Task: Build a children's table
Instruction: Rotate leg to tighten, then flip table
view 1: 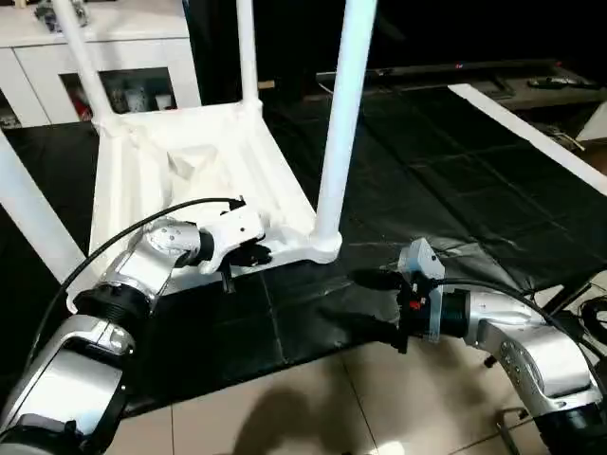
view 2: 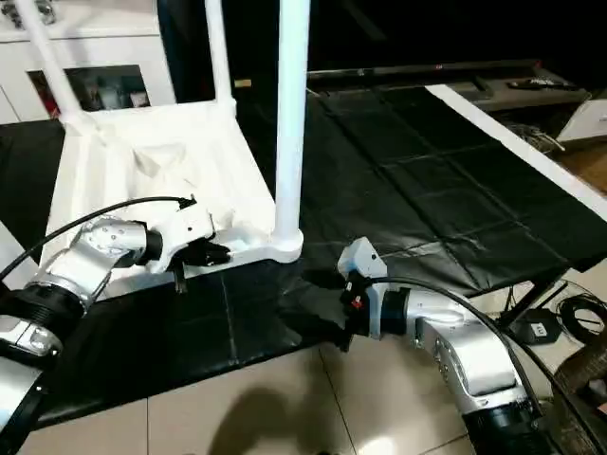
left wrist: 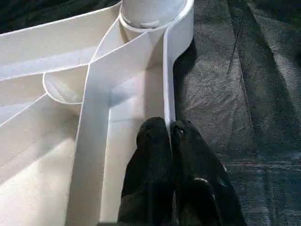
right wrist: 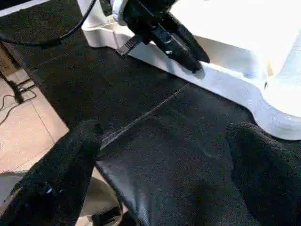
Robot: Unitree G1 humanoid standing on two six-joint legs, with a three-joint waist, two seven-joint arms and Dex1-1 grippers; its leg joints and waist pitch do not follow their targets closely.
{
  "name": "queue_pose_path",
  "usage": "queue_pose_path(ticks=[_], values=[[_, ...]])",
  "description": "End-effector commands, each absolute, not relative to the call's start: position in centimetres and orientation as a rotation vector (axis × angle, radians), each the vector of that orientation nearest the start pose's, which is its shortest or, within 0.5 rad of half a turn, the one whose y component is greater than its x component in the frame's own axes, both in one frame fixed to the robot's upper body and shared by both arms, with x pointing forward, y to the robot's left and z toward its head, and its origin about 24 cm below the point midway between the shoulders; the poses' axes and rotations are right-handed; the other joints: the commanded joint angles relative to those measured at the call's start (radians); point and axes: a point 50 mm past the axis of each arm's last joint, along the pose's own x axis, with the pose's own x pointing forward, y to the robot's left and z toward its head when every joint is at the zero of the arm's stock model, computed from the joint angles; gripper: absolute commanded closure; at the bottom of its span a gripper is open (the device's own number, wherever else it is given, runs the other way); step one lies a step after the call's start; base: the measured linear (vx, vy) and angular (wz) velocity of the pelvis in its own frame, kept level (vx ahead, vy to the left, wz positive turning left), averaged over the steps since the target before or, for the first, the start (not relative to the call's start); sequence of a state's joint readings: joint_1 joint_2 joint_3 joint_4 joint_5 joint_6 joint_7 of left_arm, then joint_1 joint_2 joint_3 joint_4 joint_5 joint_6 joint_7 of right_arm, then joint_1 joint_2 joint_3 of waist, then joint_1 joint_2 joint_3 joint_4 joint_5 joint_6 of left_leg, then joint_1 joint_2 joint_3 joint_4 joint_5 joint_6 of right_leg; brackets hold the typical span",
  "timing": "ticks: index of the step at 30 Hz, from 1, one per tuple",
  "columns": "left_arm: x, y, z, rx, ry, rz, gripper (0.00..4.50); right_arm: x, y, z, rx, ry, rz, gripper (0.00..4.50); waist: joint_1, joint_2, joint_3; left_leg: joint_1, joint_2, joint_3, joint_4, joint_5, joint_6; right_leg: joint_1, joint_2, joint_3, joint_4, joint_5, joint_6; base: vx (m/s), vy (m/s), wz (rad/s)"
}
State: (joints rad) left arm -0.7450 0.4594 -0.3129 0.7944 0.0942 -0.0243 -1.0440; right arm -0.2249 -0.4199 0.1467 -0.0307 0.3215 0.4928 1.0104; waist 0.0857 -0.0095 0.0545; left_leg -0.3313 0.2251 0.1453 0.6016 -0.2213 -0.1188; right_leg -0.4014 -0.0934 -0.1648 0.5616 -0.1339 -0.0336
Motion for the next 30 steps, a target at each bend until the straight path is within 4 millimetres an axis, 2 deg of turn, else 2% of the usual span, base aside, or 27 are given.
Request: queue_pose_path(ticks=[1,2,4,5,6,8,9,11,12,13,14,15,16,17,18,19,20,21,22,23,24,25,26,27,28,29,30], values=[[35.0,17.1,9.5,0.557,0.346,-1.101,4.20,25.8,-14.2,7.0,0.022,0.334,1.160,0.00,0.008,0.001,-0.076,-0.016,0.008,0.010,-0.076,-0.113,0.042,0.066,-0.067,0.060,-0.058,-0.357,-0.081,0.051,-0.019,0.01],[34.7,17.0,10.1,0.505,0.310,-1.104,4.05,26.0,-14.2,7.1,0.031,0.315,1.134,0.00,0.008,0.001,-0.080,-0.016,0.010,0.010,-0.075,-0.091,0.042,0.067,-0.067,0.064,-0.048,-0.319,-0.096,0.070,-0.021,0.02],[34.0,17.0,11.0,0.436,0.259,-1.109,3.85,26.3,-14.1,7.2,0.039,0.268,1.082,0.00,0.009,0.000,-0.089,-0.020,0.016,0.010,-0.068,0.002,0.043,0.066,-0.069,0.077,-0.012,-0.151,-0.167,0.074,-0.024,0.02],[33.6,17.0,11.2,0.420,0.247,-1.110,3.75,26.3,-14.0,7.3,0.054,0.258,1.076,0.00,0.012,-0.005,-0.090,-0.026,0.006,0.014,-0.057,0.072,0.063,0.062,-0.062,0.084,0.008,-0.023,-0.218,0.069,-0.030,0.03],[33.3,17.1,11.4,0.402,0.234,-1.106,3.65,26.3,-13.9,7.4,0.077,0.237,1.077,0.00,0.014,-0.004,-0.087,-0.025,0.001,0.018,-0.054,0.083,0.084,0.060,-0.058,0.086,0.012,0.009,-0.233,0.069,-0.030,0.03],[32.4,17.3,11.8,0.358,0.188,-1.077,3.57,26.0,-13.6,7.4,0.111,0.215,1.064,0.00,0.016,-0.004,-0.085,-0.031,0.003,0.018,-0.053,0.076,0.090,0.064,-0.061,0.089,0.016,0.010,-0.237,0.028,-0.016,0.01],[31.9,17.5,11.9,0.322,0.156,-1.039,3.49,26.1,-13.4,7.4,0.097,0.185,1.032,0.00,0.017,-0.007,-0.082,-0.033,-0.003,0.021,-0.053,0.059,0.091,0.065,-0.055,0.087,0.009,-0.026,-0.218,0.000,0.000,0.00],[30.6,17.6,11.9,0.259,0.091,-0.958,3.30,26.3,-13.1,7.3,0.055,0.135,0.948,0.00,0.015,-0.009,-0.079,-0.035,0.003,0.020,-0.057,0.031,0.063,0.065,-0.058,0.085,0.006,-0.099,-0.190,0.000,0.000,0.00],[29.7,17.7,11.6,0.192,0.061,-0.888,3.21,26.2,-12.9,7.1,0.036,0.148,0.891,0.00,0.011,-0.019,-0.077,-0.034,0.001,0.024,-0.058,0.019,0.059,0.064,-0.053,0.084,0.000,-0.132,-0.174,0.000,0.000,0.00],[29.4,17.8,11.4,0.159,0.055,-0.855,3.16,26.1,-12.8,6.9,0.032,0.171,0.869,0.00,0.008,-0.012,-0.072,-0.033,0.002,0.023,-0.061,0.003,0.047,0.063,-0.051,0.084,-0.006,-0.183,-0.155,0.000,0.000,0.00],[29.4,17.8,11.4,0.159,0.055,-0.855,3.08,26.1,-12.8,6.9,0.032,0.171,0.869,0.00,0.007,-0.012,-0.069,-0.031,-0.001,0.025,-0.062,-0.018,0.048,0.059,-0.049,0.082,-0.017,-0.230,-0.136,0.000,0.000,0.00],[27.9,17.9,10.6,0.079,0.047,-0.709,3.08,25.6,-12.4,6.7,0.047,0.178,0.859,0.00,0.004,-0.019,-0.070,-0.026,0.001,0.025,-0.064,-0.066,0.044,0.059,-0.047,0.082,-0.023,-0.325,-0.091,0.000,0.000,0.00],[27.9,17.9,10.6,0.079,0.047,-0.709,2.85,25.6,-12.4,6.7,0.047,0.178,0.859,0.00,0.004,-0.019,-0.070,-0.026,0.001,0.025,-0.064,-0.066,0.044,0.059,-0.047,0.082,-0.023,-0.325,-0.091,0.000,0.000,0.00],[26.3,18.3,9.8,0.041,0.042,-0.595,2.77,25.3,-12.3,6.4,0.034,0.166,0.843,0.00,0.002,-0.031,-0.057,-0.026,0.002,0.026,-0.067,-0.114,0.045,0.052,-0.048,0.075,-0.048,-0.429,-0.046,0.000,0.000,0.00],[26.2,18.3,9.8,0.040,0.042,-0.588,2.77,25.3,-12.3,6.4,0.033,0.166,0.843,0.00,0.002,-0.025,-0.057,-0.026,0.002,0.023,-0.069,-0.125,0.042,0.052,-0.050,0.073,-0.049,-0.456,-0.038,0.000,0.000,0.00],[25.5,18.7,9.4,0.034,0.022,-0.516,2.73,25.2,-12.2,6.2,0.016,0.157,0.825,0.00,-0.001,-0.029,-0.050,-0.016,-0.004,0.027,-0.068,-0.176,0.044,0.038,-0.040,0.068,-0.074,-0.549,0.005,0.000,0.000,0.00],[24.8,19.0,9.1,0.034,0.008,-0.446,2.65,25.2,-12.2,5.9,0.004,0.155,0.805,0.00,0.005,-0.052,-0.046,-0.071,-0.012,-0.013,-0.082,-0.211,0.061,0.083,-0.067,0.029,-0.051,-0.569,0.029,0.000,0.000,0.00],[24.4,19.2,8.9,0.028,0.017,-0.411,2.53,25.1,-12.1,5.7,-0.003,0.151,0.802,0.00,0.001,-0.031,-0.048,-0.074,-0.005,-0.025,-0.092,-0.225,0.072,0.090,-0.067,0.017,-0.060,-0.580,0.042,0.000,0.000,0.00],[24.1,19.2,8.8,0.036,0.016,-0.389,2.41,25.1,-12.1,5.6,-0.020,0.130,0.792,0.00,-0.004,-0.024,-0.042,-0.060,-0.008,-0.044,-0.086,-0.274,0.087,0.082,-0.078,-0.004,-0.080,-0.596,0.036,-0.037,-0.009,0.37],[23.8,19.1,8.8,0.043,0.019,-0.370,2.36,25.1,-12.0,5.6,-0.039,0.106,0.782,0.00,-0.011,-0.006,-0.042,-0.058,0.012,-0.073,-0.093,-0.318,0.062,0.092,-0.073,-0.021,-0.073,-0.544,0.000,-0.031,-0.031,0.61],[23.7,19.1,8.8,0.044,0.018,-0.368,2.33,25.1,-12.0,5.5,-0.037,0.106,0.783,0.00,-0.019,-0.002,-0.036,-0.068,0.031,-0.094,-0.111,-0.371,0.052,0.101,-0.059,-0.022,-0.057,-0.495,-0.010,-0.031,-0.031,0.61],[23.3,18.9,8.8,0.038,0.006,-0.342,2.27,25.1,-12.0,5.6,-0.019,0.076,0.760,0.00,-0.021,-0.003,-0.037,-0.064,0.085,-0.153,-0.155,-0.482,0.064,0.103,-0.031,0.001,0.014,-0.370,-0.047,-0.013,-0.075,0.58],[23.1,18.8,8.7,0.032,0.005,-0.332,2.15,25.1,-12.1,5.7,-0.006,0.055,0.741,0.00,-0.021,0.003,-0.033,-0.046,0.104,-0.179,-0.171,-0.525,0.075,0.082,-0.016,0.017,0.048,-0.309,-0.084,0.038,-0.125,0.72],[22.8,18.6,8.6,0.028,-0.004,-0.326,2.03,25.1,-12.2,5.7,0.003,0.043,0.721,0.00,-0.028,0.005,-0.020,-0.016,0.125,-0.202,-0.184,-0.593,0.094,0.045,0.004,0.040,0.091,-0.286,-0.151,0.071,-0.221,1.14],[22.7,18.5,8.6,0.030,-0.009,-0.327,1.96,25.1,-12.3,5.7,0.001,0.042,0.716,0.00,-0.025,-0.003,-0.016,-0.020,0.122,-0.206,-0.193,-0.604,0.106,0.040,0.008,0.062,0.116,-0.286,-0.203,0.074,-0.169,0.85],[22.3,18.6,8.2,-0.028,0.016,-0.295,1.94,25.0,-12.2,5.7,0.005,0.046,0.746,0.00,-0.013,-0.022,-0.017,-0.048,0.067,-0.165,-0.168,-0.553,0.124,0.057,-0.004,0.090,0.087,-0.333,-0.237,0.030,-0.198,0.87],[22.3,18.6,8.2,-0.029,0.018,-0.293,1.91,25.0,-12.2,5.7,0.006,0.047,0.747,0.00,-0.007,-0.048,-0.015,-0.064,-0.003,-0.125,-0.101,-0.463,0.113,0.052,-0.030,0.114,0.011,-0.437,-0.256,-0.003,-0.103,0.46]])
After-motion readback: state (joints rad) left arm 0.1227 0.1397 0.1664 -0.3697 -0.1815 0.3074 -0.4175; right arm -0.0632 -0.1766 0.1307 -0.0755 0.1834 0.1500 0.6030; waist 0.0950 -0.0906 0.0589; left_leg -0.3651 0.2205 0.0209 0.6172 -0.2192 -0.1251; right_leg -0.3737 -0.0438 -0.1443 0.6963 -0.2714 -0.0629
